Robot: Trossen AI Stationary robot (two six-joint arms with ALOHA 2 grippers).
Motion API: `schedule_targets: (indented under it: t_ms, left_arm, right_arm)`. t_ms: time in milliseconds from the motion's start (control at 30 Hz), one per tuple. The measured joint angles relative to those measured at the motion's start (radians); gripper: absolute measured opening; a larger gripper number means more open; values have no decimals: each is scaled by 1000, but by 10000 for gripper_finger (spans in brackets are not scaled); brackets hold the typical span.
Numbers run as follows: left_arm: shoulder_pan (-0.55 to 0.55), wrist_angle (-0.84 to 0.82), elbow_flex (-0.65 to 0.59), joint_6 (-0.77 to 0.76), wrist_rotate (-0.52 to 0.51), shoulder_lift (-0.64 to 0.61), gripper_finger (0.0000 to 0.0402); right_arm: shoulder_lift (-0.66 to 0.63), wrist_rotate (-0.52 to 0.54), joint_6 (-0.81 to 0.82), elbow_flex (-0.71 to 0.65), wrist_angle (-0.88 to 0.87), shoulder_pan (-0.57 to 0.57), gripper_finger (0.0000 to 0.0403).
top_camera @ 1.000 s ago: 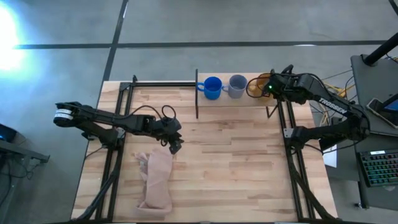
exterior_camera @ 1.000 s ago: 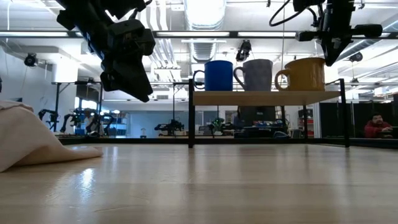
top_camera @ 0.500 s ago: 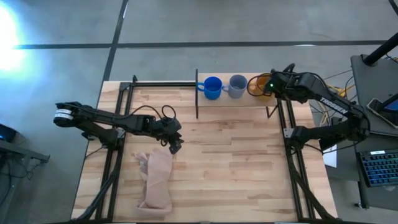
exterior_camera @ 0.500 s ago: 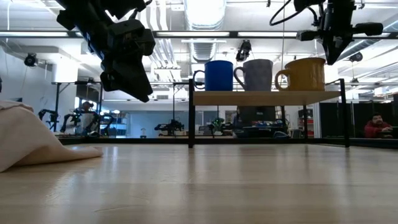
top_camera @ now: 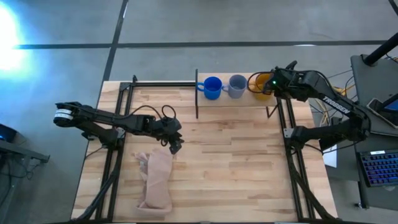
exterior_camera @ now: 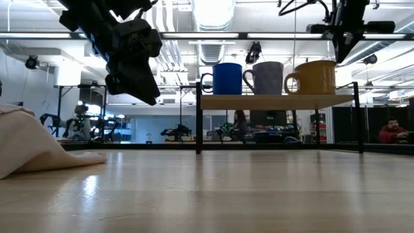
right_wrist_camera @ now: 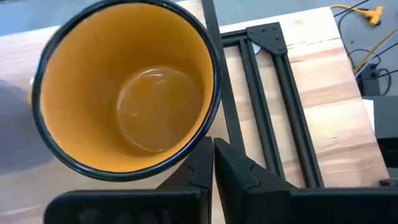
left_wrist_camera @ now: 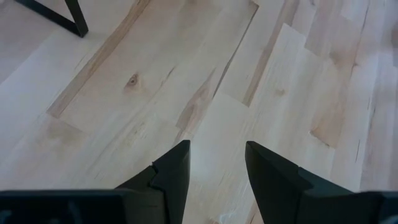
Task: Stack small to large cups/mugs on shelf
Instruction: Put the brown mug on the shelf, then return to Home Position
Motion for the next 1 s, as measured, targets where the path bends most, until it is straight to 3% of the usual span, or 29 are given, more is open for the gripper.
schedule_targets:
  t_ms: [233,667,867,1000]
  left_arm:
    - [0,5,0,0,0,0,140]
    - [0,5,0,0,0,0,140]
    - [11,24,28,1,9,-3,140]
    - [39,89,108,39,34,-33,140]
  right_arm:
    - [17,15,-26,-2,1,-1,9]
    - [12,152,-23,0,-2,0,9]
    - [3,262,-67,150,6,19,9]
    - [9,301,-226,285,134,109,9]
